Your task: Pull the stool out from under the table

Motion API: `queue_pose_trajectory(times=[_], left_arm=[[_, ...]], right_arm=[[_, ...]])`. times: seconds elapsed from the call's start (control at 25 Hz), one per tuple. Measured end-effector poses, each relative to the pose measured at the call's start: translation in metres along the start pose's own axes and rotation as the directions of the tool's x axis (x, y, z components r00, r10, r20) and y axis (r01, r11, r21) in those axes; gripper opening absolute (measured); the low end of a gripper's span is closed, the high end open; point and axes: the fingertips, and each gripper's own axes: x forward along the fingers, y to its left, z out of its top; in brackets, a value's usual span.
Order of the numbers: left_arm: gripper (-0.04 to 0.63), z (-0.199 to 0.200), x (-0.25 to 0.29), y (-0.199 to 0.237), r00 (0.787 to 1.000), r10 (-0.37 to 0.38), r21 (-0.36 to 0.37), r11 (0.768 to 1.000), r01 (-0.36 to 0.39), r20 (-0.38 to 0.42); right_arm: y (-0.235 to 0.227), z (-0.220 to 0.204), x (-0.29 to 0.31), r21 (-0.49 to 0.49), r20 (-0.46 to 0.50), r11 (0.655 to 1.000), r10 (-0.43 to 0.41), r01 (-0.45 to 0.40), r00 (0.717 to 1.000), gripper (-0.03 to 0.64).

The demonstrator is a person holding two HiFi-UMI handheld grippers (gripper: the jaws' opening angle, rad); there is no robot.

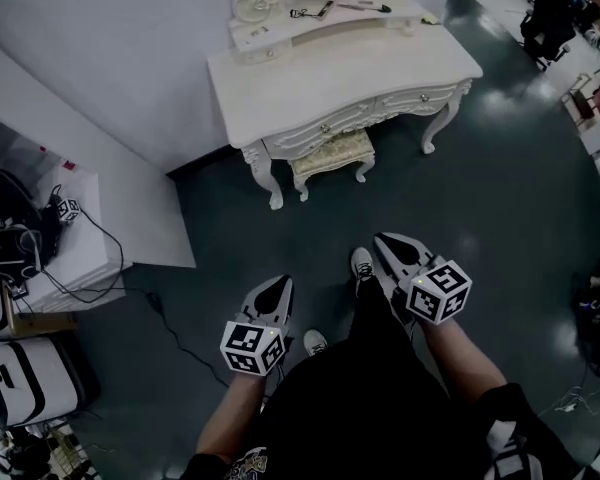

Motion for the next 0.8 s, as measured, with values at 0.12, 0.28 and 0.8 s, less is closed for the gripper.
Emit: queue_pose_trajectory(times=[0.12, 0.28, 0.8], left_arm=[[0.008, 0.002, 0.039, 0.011, 1.0, 0.027, 0.047, 0.999, -0.027, 0.003], [0.008, 0.012, 0.085, 0.032, 0.997, 0.063, 0.094, 0.993, -0.066, 0.031], [0.008, -0.032, 0.214, 0.097, 0.989, 0.127, 0.159, 0.981, -0.115, -0.069]], right_arm=[[-0.037, 0.005, 0.017, -0.036, -0.006, 0.999, -0.011, 0.011, 1.0, 0.028], [-0.081, 0.011, 0.039, -0.064, -0.002, 0.997, -0.037, 0.037, 0.999, 0.028], [-0.206, -0.023, 0.096, -0.097, 0.019, 0.987, -0.127, 0.128, 0.992, 0.029]])
